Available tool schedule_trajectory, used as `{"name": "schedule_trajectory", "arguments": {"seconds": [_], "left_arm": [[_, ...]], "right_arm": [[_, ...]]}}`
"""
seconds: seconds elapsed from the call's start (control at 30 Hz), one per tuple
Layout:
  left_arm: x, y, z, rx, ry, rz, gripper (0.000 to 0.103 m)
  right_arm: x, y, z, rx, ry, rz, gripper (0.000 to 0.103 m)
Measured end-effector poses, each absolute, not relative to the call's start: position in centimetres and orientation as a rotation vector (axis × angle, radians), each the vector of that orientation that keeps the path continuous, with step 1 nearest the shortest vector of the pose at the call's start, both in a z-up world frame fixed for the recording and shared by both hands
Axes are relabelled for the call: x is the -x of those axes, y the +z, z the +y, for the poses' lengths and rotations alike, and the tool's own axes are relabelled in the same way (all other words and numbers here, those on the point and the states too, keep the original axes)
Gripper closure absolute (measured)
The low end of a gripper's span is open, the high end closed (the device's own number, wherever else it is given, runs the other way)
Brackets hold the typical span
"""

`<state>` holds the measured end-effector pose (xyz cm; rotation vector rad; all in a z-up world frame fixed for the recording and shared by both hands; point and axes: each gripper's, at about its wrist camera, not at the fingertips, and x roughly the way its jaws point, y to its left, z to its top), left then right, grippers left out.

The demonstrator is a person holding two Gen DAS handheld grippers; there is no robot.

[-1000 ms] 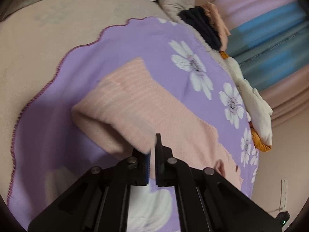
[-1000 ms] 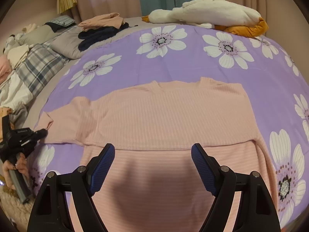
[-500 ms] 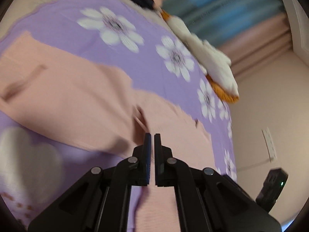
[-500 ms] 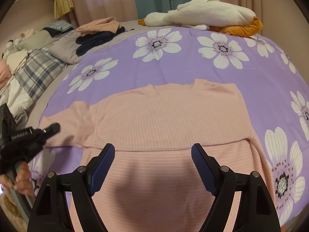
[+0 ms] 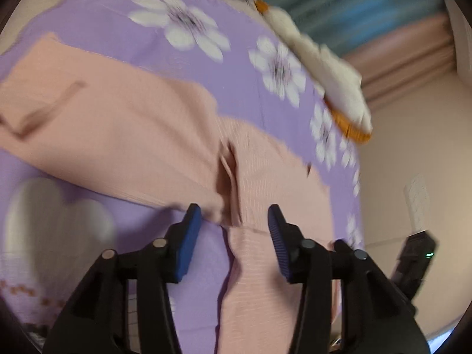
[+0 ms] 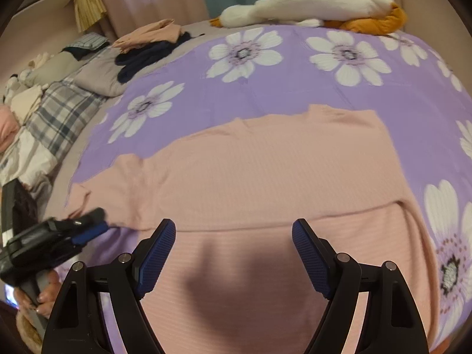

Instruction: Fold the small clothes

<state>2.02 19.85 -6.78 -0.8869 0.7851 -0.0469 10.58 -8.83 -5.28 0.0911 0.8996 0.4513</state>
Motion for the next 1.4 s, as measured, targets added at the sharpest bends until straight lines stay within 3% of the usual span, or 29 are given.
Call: {"name": "schedule_trajectory", "arguments": {"seconds": [0.43, 0.6, 0.77, 0.9, 1.0, 1.07, 1.13, 1.4], "left_arm": [[4.9, -7.5, 29.4, 0.914, 0.431, 0.731, 0.058], [6.4, -7.7, 31.2, 0.890, 0.544, 0.714, 0.064], [7.1, -8.8, 32.6, 0.952, 0.528, 0.721, 0.070], [7.2, -8.7, 32.9, 0.978, 0.522, 0.703, 0.070], [7.2, -8.6, 32.9, 0.982, 0.520, 0.702, 0.070], [7.0, -8.6, 32.8, 0.977, 0.515, 0.706, 0.070], [7.0, -8.6, 32.8, 0.981, 0.508, 0.707, 0.070], [6.7, -7.9, 32.2, 0.964, 0.469, 0.690, 0.058]], "right_arm": [[-13.5, -4.8, 6.8, -0.086, 0.868, 1.075, 0.022], [-13.7, -7.5, 14.2, -0.122, 0.993, 1.223, 0.032], [-13.4, -10.4, 18.6, -0.175, 1.032, 1.363, 0.049], [-12.8, -11.7, 20.7, -0.122, 1.024, 1.389, 0.051], [-12.6, -11.4, 21.0, -0.092, 1.021, 1.332, 0.066], [-12.5, -11.6, 21.2, -0.064, 1.013, 1.314, 0.087], [-13.0, -11.9, 21.5, -0.048, 1.010, 1.302, 0.095], [-14.3, -8.0, 19.3, -0.068, 1.064, 1.191, 0.097]]}}
